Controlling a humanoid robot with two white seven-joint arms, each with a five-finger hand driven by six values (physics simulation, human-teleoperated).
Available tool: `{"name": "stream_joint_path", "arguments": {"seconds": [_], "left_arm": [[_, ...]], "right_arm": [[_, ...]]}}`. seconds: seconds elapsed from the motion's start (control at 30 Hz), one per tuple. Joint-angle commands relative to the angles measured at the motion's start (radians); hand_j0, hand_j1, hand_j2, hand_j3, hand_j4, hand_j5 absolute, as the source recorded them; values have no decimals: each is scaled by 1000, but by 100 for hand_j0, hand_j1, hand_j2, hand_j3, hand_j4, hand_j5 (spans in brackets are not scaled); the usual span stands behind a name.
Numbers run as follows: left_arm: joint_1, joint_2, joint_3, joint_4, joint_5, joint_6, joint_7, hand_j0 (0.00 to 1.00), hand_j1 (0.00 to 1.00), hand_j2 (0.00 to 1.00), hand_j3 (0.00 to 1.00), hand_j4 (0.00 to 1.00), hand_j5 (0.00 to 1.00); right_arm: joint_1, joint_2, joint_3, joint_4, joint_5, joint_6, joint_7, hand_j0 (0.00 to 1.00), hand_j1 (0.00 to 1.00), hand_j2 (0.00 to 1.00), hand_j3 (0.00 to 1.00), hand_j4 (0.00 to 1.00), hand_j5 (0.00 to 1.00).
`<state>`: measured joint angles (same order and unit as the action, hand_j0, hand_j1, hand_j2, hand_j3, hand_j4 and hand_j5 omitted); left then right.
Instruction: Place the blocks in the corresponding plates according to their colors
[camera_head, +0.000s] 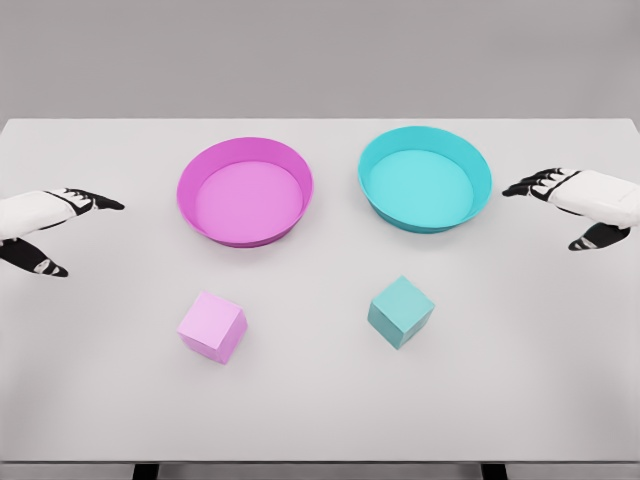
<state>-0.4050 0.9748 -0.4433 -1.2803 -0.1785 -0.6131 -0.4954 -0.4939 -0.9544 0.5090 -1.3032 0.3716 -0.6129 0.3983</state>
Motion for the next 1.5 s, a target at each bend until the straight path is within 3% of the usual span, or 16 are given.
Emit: {"name": "stream_joint_path", "arguments": {"seconds": [0.0, 0.1, 0.3, 0.37, 0.43, 0.5, 0.53, 0.57, 0.6, 0.67, 0.8, 0.97, 1.03, 1.13, 1.23, 1.47], "left_arm": [[0, 1, 0, -5, 7, 2, 0, 100, 100, 100, 100, 100, 100], [0, 1, 0, -8, 7, 2, 0, 100, 100, 100, 100, 100, 100], [29, 5, -49, -171, 7, 2, 0, 100, 100, 100, 100, 100, 100], [31, 5, -78, -218, 8, 2, 3, 100, 100, 100, 100, 100, 100], [32, 5, -81, -218, 13, 2, 3, 100, 100, 100, 100, 100, 100], [37, 5, -92, -243, 13, 2, 3, 100, 100, 100, 100, 100, 100], [37, 7, -101, -255, 13, 2, 3, 100, 100, 100, 100, 100, 100], [38, 12, -120, -289, 13, 2, 1, 100, 100, 100, 100, 100, 100], [44, 19, -135, -303, 13, 2, 1, 100, 100, 100, 100, 100, 100], [49, 30, -138, -312, 36, 2, 1, 100, 100, 100, 100, 100, 100], [63, 76, -156, -350, 108, 2, 0, 100, 100, 100, 100, 100, 100], [64, 68, -160, -398, 106, 2, 0, 100, 100, 100, 100, 100, 100], [66, 64, -163, -468, 91, 2, -2, 100, 100, 100, 100, 100, 100], [64, 42, -163, -478, 71, 2, 1, 100, 100, 100, 100, 100, 100], [64, 18, -163, -479, 54, 2, 1, 100, 100, 100, 100, 100, 100], [64, -16, -161, -473, -9, 2, 0, 100, 100, 100, 100, 100, 100]], "right_arm": [[0, -1, 0, -13, -7, 2, -1, 100, 100, 100, 100, 100, 100], [2, -3, 0, -18, -8, 2, -4, 100, 100, 100, 100, 100, 100], [-17, -3, 68, -56, -8, 2, -32, 100, 100, 100, 100, 100, 100], [-54, -6, 91, -56, -8, 2, -46, 100, 100, 100, 100, 100, 100], [-147, -33, 207, -53, -11, 2, -47, 100, 100, 100, 100, 100, 100], [-334, -73, 456, -51, -14, 2, -55, 100, 100, 100, 100, 100, 100], [-374, -83, 514, -53, -14, 2, -76, 100, 100, 100, 100, 100, 100], [-464, -104, 647, -57, -11, 2, -166, 100, 100, 100, 100, 100, 100], [-531, -122, 746, -77, -10, 2, -194, 100, 100, 100, 100, 100, 100], [-564, -145, 824, -131, -10, 2, -196, 100, 100, 100, 100, 100, 100], [-598, -162, 867, -222, -8, 2, -196, 100, 100, 100, 100, 100, 100], [-600, -159, 865, -344, -10, 2, -197, 100, 100, 100, 100, 100, 100], [-598, -147, 867, -386, -10, 2, -197, 100, 100, 100, 100, 100, 100], [-617, -116, 899, -387, -10, 2, -197, 100, 100, 100, 100, 100, 100], [-710, -116, 1016, -387, -11, 2, -199, 100, 100, 100, 100, 100, 100], [-719, -72, 1048, -401, -10, 2, -197, 100, 100, 100, 100, 100, 100]]}}
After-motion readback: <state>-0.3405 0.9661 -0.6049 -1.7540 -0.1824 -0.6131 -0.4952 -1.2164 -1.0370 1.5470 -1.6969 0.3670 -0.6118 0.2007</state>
